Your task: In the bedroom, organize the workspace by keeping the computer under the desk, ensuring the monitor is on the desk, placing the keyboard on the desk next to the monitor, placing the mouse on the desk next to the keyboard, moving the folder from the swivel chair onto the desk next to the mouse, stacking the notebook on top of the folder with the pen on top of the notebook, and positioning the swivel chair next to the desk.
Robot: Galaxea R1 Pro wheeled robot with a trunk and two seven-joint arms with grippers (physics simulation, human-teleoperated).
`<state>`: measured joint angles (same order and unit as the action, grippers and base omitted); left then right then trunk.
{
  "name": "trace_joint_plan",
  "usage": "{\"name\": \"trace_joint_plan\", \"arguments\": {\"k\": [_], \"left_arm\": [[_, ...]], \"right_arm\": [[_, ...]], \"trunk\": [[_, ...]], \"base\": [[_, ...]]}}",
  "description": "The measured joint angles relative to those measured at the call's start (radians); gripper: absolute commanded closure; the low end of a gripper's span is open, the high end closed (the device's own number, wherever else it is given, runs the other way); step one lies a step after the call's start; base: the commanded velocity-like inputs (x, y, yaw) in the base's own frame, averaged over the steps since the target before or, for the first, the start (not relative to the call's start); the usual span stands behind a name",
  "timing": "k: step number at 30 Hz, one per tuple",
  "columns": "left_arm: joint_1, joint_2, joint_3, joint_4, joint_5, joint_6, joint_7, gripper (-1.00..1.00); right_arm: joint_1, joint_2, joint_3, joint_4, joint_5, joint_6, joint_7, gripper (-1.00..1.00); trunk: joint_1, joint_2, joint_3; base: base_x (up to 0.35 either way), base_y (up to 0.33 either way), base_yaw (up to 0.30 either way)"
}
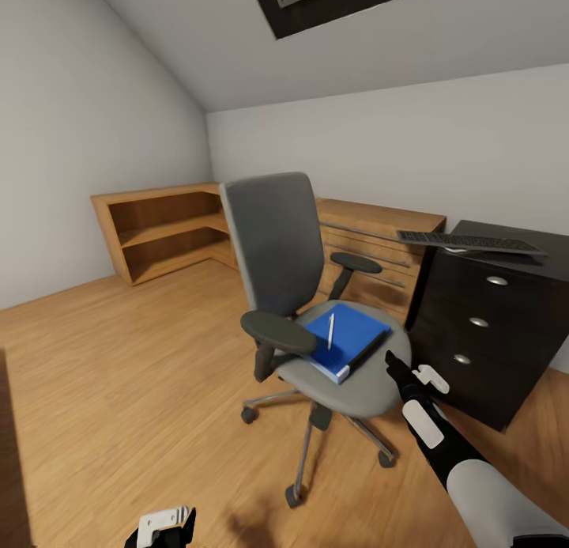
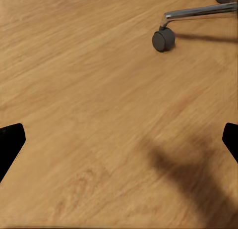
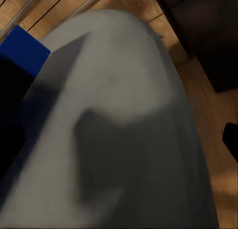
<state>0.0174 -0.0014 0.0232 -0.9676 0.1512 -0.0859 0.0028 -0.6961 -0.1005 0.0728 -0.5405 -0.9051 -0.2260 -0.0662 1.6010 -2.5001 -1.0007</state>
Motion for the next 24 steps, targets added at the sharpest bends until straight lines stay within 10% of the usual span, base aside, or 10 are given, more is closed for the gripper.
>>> {"name": "trace_joint_plan", "arguments": {"k": [24], "left_arm": [[0.001, 0.000, -0.001, 0.000, 0.000, 0.002, 0.002, -1.00]], "right_arm": [[0.000, 0.002, -0.004, 0.000, 0.001, 0.000, 0.001, -1.00]], "trunk": [[0.000, 0.000, 0.000]], "base": [[0.000, 0.000, 0.215]]}}
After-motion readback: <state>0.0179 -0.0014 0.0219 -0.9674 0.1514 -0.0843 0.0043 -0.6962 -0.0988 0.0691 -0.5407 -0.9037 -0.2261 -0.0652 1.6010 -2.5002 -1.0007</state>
